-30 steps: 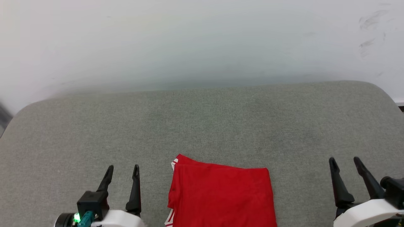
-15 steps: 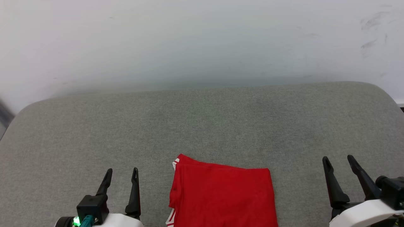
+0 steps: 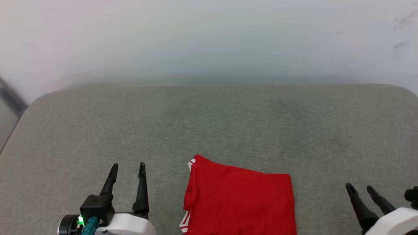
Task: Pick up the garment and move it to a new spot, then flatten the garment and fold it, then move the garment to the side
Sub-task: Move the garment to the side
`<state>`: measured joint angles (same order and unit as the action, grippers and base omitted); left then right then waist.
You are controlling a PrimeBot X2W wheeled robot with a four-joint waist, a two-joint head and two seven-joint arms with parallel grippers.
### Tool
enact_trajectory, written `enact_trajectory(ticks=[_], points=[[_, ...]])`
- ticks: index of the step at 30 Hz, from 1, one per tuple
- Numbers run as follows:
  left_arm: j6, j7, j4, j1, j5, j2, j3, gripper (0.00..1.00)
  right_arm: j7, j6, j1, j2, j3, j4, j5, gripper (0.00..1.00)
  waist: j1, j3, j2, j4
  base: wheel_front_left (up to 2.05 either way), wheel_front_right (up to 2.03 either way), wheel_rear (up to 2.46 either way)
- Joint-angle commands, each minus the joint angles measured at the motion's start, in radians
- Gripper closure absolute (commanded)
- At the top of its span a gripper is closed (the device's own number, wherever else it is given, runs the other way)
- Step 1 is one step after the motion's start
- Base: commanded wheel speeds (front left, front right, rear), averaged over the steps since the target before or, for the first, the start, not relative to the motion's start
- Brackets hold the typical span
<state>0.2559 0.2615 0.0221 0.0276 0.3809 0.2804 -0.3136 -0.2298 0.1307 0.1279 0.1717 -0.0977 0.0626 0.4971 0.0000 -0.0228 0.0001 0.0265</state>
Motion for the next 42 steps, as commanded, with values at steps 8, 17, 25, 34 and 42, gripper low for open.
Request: enact_trajectory(ticks=[8, 17, 25, 34, 42], points=[[-0.045, 0.005, -0.036, -0.054, -0.058, -0.064, 0.017, 0.00, -0.224, 0.000, -0.056, 0.120, 0.066, -0.169, 0.327, 0.00, 0.0000, 0.104, -0.0001, 0.086, 0.00, 0.00, 0.00], [-0.092, 0.005, -0.037, -0.108, -0.101, -0.115, 0.036, 0.00, -0.312, 0.000, -0.144, 0.113, 0.175, -0.260, 0.461, 0.00, 0.0000, 0.181, -0.0001, 0.133, 0.00, 0.00, 0.00], [-0.122, 0.005, -0.032, -0.120, -0.138, -0.143, 0.067, 0.00, -0.370, -0.001, -0.179, 0.125, 0.257, -0.376, 0.539, 0.38, 0.0000, 0.209, -0.0001, 0.152, 0.00, 0.00, 0.00], [-0.148, 0.005, -0.013, -0.093, -0.162, -0.157, 0.099, 0.00, -0.340, -0.001, -0.216, 0.167, 0.302, -0.379, 0.520, 1.00, 0.0000, 0.162, -0.0001, 0.127, 0.00, 0.00, 0.00], [-0.160, 0.005, -0.026, -0.070, -0.179, -0.155, 0.119, 0.00, -0.267, -0.001, -0.291, 0.219, 0.295, -0.402, 0.307, 1.00, 0.0000, 0.125, -0.0001, 0.012, 0.00, 0.00, 0.00]])
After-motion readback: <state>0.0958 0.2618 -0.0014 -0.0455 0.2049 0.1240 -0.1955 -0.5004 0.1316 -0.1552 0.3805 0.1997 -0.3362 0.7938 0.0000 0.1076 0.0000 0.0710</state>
